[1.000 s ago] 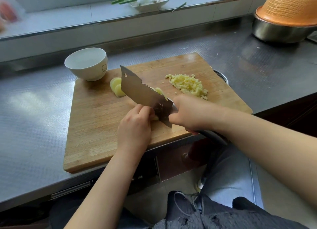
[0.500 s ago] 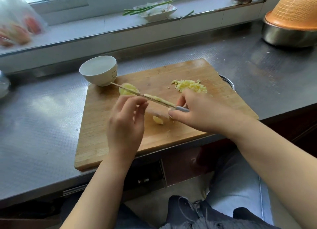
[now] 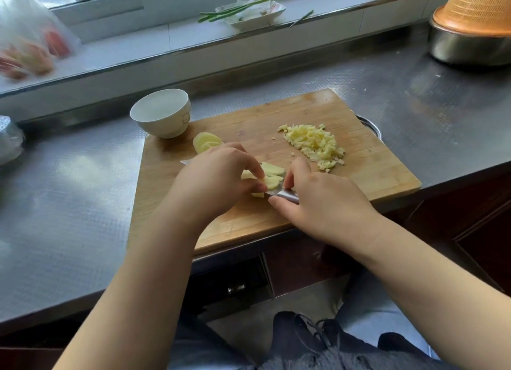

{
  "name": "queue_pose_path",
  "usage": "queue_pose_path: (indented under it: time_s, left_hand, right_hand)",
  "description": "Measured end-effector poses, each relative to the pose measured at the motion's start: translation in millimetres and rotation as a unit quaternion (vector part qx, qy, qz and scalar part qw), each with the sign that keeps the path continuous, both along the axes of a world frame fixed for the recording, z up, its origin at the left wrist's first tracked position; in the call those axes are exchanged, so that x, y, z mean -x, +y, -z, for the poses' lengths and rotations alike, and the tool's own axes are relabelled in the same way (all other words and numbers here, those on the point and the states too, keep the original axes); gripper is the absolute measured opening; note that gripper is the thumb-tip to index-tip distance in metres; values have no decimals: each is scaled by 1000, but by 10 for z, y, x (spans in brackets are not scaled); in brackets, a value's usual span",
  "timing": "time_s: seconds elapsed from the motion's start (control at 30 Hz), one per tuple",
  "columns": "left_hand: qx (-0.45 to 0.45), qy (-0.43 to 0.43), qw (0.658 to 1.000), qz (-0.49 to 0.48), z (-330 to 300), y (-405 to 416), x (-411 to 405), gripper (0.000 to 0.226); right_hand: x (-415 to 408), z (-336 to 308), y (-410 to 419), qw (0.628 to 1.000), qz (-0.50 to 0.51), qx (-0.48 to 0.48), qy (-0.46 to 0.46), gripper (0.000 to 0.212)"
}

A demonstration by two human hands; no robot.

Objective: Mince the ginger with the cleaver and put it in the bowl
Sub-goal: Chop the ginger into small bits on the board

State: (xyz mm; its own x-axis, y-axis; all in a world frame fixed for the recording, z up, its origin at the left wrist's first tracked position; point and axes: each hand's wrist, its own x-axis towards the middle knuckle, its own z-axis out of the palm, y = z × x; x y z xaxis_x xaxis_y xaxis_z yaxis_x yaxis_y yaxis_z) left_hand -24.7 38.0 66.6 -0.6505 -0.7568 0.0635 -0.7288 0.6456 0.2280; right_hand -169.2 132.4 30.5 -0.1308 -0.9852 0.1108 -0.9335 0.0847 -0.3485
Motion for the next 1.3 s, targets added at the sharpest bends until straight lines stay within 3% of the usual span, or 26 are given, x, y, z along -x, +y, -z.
queue_pose_path:
  time_s: [0.47,0.67,1.03,1.3]
  left_hand:
    - [-49,-92,994,-7,29,-94,170,18]
    - [-69,-77,995,12,144,-178,159,15]
    - [-52,-106,988,95,283,-342,237,10]
    - [-47,-100,981,157,230,-389,247,24]
  right_hand:
    - [-62,116,68,1000,8,1,21,44]
    - [-104,143,125,999,-4,8,36,44]
    - [-250,59,297,998,-46,13,40,41]
    - [-372,-14,400,996,-84,29,18,38]
